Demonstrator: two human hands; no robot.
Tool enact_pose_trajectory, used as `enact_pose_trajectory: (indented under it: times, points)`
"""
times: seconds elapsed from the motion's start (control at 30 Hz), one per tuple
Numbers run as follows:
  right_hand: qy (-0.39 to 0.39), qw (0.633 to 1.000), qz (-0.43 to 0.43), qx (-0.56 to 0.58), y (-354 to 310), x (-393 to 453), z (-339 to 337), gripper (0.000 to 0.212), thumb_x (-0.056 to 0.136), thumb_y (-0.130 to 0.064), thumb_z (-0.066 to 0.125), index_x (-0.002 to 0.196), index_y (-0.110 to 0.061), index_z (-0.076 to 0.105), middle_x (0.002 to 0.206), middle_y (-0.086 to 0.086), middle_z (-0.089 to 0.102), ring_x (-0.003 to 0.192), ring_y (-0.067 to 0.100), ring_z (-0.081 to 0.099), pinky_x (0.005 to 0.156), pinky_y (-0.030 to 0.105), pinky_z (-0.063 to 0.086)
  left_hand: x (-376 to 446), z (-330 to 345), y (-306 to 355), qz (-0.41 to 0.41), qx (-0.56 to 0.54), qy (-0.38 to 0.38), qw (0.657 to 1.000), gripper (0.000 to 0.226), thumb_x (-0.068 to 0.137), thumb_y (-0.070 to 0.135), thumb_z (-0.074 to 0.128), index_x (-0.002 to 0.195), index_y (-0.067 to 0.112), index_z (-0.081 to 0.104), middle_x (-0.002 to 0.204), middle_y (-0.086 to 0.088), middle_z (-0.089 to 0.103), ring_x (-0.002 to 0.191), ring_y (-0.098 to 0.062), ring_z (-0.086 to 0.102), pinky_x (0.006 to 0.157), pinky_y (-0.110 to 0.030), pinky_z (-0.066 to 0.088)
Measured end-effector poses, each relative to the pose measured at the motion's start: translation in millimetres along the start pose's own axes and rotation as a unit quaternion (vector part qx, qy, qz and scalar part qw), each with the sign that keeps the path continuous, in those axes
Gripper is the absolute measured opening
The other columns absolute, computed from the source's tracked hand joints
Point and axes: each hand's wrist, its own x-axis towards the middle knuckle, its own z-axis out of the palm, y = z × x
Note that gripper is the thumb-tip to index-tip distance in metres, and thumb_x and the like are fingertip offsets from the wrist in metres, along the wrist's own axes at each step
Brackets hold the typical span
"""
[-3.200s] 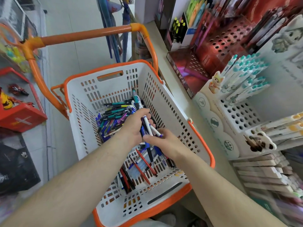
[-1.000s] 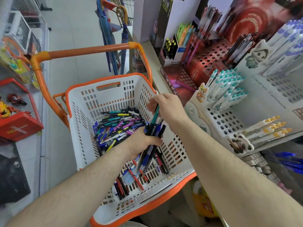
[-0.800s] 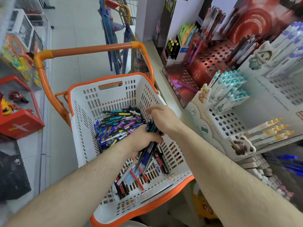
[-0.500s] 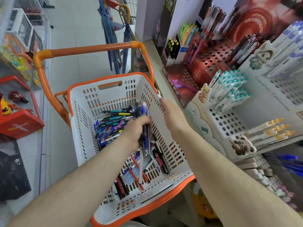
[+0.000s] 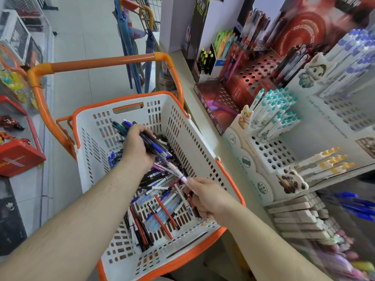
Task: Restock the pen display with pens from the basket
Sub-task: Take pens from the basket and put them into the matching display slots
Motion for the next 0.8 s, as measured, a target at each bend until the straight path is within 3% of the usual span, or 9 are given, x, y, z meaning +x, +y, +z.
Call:
enact_pose_trajectory:
  times: [0.07,0.17,0.23,0.3,0.43,0.5,0.67,0.8]
  points:
    - [0.039,0.998,-0.028,0.045,5.4,-5.9,-8.5,0.032,0.106,-0.037,0.040,0.091,-0.013,0.055,0.057,-0.003,0.037,0.049,0.014,0.031,0.054,0.029,0.035,6.8,-2.4,10.7,0.003,-0.001,-0.022,1.000,0.021,0.092,0.016,0.050,0.073,0.011,0.054,0.061,0.002,0.055,0.056,-0.011,0.057,0.067,-0.029,0.055]
    - [0.120,0.985,-0.081,0.091,5.0,-10.0,-14.3,0.033,0.106,-0.036,0.042,0.089,-0.015,0.060,0.061,-0.005,0.051,0.056,0.010,0.050,0.068,0.027,0.047,5.5,-5.9,6.7,-0.008,0.112,-0.082,0.990,0.026,0.097,0.014,0.050,0.073,0.008,0.055,0.058,-0.001,0.056,0.057,-0.011,0.060,0.082,-0.038,0.059]
    - [0.151,0.977,-0.117,0.100,-0.3,-13.9,-12.2,0.027,0.105,-0.035,0.045,0.092,-0.018,0.061,0.054,-0.011,0.050,0.049,0.006,0.048,0.058,0.020,0.041,-2.3,-8.2,-7.1,-0.036,0.178,-0.122,0.976,0.027,0.098,0.018,0.053,0.074,0.008,0.055,0.055,0.000,0.052,0.052,-0.010,0.054,0.074,-0.035,0.060]
    - [0.155,0.966,-0.158,0.133,-4.4,-16.5,-9.8,0.024,0.105,-0.033,0.047,0.096,-0.015,0.061,0.063,-0.004,0.054,0.051,0.009,0.048,0.052,0.021,0.038,-11.5,-9.4,-19.9,-0.063,0.224,-0.167,0.958,0.027,0.097,0.022,0.055,0.073,0.009,0.053,0.055,0.000,0.046,0.048,-0.011,0.047,0.058,-0.028,0.054]
    - [0.204,0.936,-0.210,0.196,-8.3,-22.5,-16.0,0.013,0.100,-0.020,0.057,0.092,-0.012,0.062,0.072,0.003,0.059,0.063,0.017,0.051,0.066,0.032,0.048,-27.7,-6.2,-35.1,-0.093,0.315,-0.250,0.911,0.024,0.081,0.025,0.063,0.069,0.008,0.054,0.051,-0.002,0.043,0.045,-0.015,0.040,0.047,-0.025,0.043]
    - [0.208,0.918,-0.227,0.249,-8.9,-26.3,-21.3,0.012,0.099,-0.014,0.058,0.089,-0.010,0.063,0.070,0.001,0.063,0.063,0.016,0.055,0.067,0.030,0.051,-33.2,-2.8,-40.3,-0.113,0.340,-0.277,0.892,0.024,0.077,0.026,0.066,0.063,0.009,0.057,0.052,-0.005,0.045,0.043,-0.016,0.040,0.046,-0.025,0.040]
    - [0.231,0.881,-0.240,0.335,-1.4,-39.0,-30.6,0.010,0.097,-0.007,0.058,0.089,-0.008,0.064,0.067,0.001,0.063,0.064,0.017,0.059,0.067,0.031,0.053,-39.3,11.6,-57.2,-0.219,0.255,-0.333,0.881,0.015,0.064,0.025,0.077,0.068,0.014,0.067,0.060,-0.005,0.052,0.040,-0.012,0.041,0.043,-0.023,0.038]
    - [0.244,0.856,-0.234,0.391,2.8,-56.2,-40.4,0.008,0.096,-0.004,0.058,0.092,-0.007,0.064,0.072,0.005,0.061,0.061,0.015,0.057,0.064,0.031,0.052,-47.6,30.9,-76.6,-0.262,0.178,-0.380,0.869,0.044,0.037,0.023,0.096,0.071,0.016,0.070,0.058,-0.001,0.058,0.039,-0.010,0.043,0.041,-0.022,0.042]
